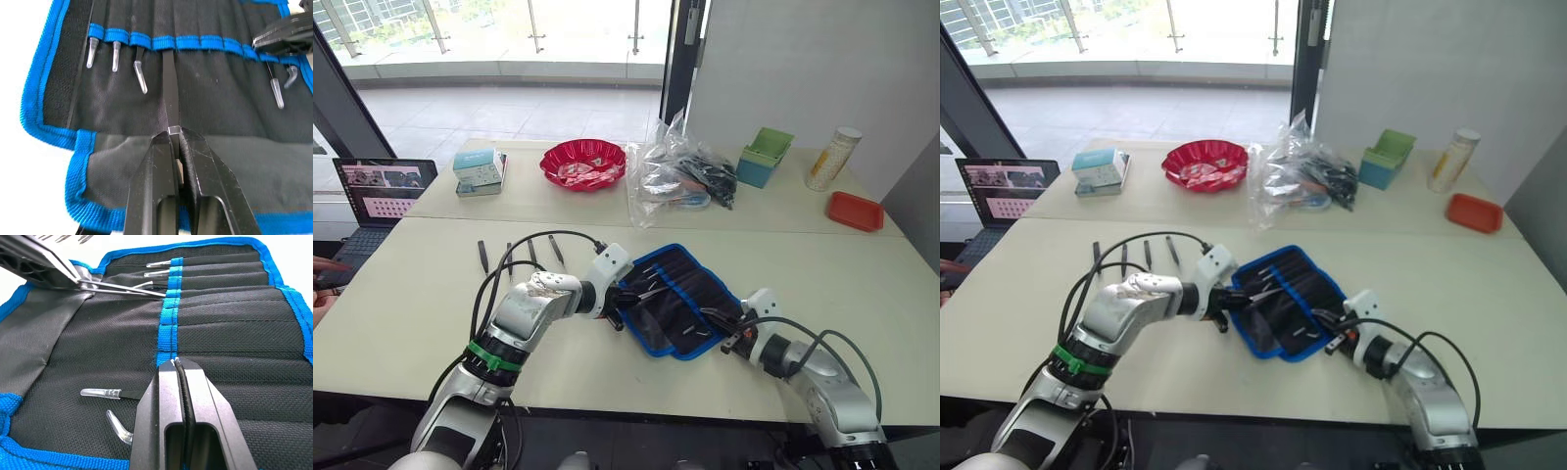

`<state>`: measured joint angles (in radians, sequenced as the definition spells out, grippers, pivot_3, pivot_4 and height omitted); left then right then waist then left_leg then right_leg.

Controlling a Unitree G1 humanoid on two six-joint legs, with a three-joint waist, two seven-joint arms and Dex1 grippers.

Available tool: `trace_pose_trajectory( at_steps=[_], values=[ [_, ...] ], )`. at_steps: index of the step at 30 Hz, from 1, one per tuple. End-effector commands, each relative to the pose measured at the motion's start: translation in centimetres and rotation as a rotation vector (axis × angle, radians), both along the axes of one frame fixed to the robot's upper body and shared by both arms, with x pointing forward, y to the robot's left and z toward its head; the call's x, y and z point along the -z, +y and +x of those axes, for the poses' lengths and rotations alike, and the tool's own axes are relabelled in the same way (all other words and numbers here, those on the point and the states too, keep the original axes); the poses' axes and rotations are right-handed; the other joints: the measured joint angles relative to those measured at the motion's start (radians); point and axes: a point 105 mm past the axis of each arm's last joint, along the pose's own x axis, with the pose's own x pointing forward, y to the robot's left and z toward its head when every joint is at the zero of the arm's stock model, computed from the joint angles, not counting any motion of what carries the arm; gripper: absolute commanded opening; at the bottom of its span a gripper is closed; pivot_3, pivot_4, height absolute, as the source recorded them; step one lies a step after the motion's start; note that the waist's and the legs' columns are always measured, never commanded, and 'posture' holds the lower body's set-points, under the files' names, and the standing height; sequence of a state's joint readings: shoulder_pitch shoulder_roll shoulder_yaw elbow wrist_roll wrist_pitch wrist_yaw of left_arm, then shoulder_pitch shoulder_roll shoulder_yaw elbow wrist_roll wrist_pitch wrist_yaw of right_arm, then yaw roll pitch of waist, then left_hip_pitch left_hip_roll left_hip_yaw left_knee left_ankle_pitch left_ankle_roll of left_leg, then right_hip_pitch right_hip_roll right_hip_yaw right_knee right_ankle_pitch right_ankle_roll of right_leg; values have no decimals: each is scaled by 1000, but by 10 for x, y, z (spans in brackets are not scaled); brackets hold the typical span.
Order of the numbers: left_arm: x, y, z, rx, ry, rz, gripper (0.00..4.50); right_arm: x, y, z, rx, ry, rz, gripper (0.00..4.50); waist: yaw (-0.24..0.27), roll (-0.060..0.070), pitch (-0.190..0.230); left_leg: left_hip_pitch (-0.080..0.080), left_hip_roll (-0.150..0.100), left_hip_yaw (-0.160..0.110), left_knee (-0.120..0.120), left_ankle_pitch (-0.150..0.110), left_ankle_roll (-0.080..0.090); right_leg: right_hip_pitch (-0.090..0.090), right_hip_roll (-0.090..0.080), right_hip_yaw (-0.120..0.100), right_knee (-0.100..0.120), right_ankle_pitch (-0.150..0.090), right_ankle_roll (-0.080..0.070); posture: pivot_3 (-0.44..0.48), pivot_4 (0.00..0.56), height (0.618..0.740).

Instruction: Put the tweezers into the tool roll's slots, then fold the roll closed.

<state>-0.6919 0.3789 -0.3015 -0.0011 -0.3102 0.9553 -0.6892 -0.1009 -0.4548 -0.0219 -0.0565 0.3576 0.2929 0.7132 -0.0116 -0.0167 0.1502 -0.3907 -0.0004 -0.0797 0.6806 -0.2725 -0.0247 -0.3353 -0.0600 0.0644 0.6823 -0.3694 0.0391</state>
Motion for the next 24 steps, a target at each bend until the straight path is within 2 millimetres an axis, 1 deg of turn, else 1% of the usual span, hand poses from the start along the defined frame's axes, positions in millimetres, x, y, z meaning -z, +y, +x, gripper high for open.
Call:
trace_pose_trajectory(
  at_steps=[1,2,4,6,8,11,14,16,21,24],
  values=[
    [5,-18,7,12,-11,-74,0,26,5,-11,-28,95,-58,59,0,0,0,0,0,0,0,0,0,0,0,0,0,0,0,0,150,740],
    [9,-20,9,-1,-5,-95,0,28,7,-12,-39,101,-77,59,0,0,-1,0,0,0,0,0,0,0,0,0,0,0,0,0,150,740],
    [21,-26,6,64,-44,-72,0,29,8,-13,-43,103,-83,59,-1,-1,-1,1,0,0,0,0,0,1,0,0,-2,0,0,0,150,740],
    [24,-35,7,87,-53,-97,0,29,9,-14,-44,105,-79,59,-1,-1,-1,1,0,1,0,0,0,1,0,0,-2,0,0,0,150,740],
    [25,-49,9,117,-81,-112,0,29,9,-14,-40,107,-75,59,2,-1,-2,1,0,1,0,0,0,1,0,0,-2,0,0,0,150,740],
    [32,-59,16,128,-96,-102,0,29,10,-14,-40,109,-70,59,10,-2,-3,2,-1,1,0,0,0,2,0,0,-2,0,0,0,150,740],
    [39,-62,26,121,-124,-62,0,29,12,-14,-40,110,-68,59,13,-3,-3,2,-1,1,1,0,1,3,0,0,-3,0,0,0,150,740],
    [38,-63,32,125,-156,-42,0,29,12,-14,-37,111,-68,59,11,-3,-3,2,-1,1,1,0,1,3,0,0,-3,0,0,0,150,740],
    [35,-67,40,142,-190,-33,0,30,9,-11,-15,117,-69,59,12,-4,-4,3,-1,1,1,0,1,4,0,0,-2,0,0,0,150,740],
    [36,-67,42,154,-209,-10,0,28,8,-8,4,114,-54,59,14,-4,-4,3,-1,1,1,1,2,4,0,0,-2,0,1,0,150,740]
  ],
)
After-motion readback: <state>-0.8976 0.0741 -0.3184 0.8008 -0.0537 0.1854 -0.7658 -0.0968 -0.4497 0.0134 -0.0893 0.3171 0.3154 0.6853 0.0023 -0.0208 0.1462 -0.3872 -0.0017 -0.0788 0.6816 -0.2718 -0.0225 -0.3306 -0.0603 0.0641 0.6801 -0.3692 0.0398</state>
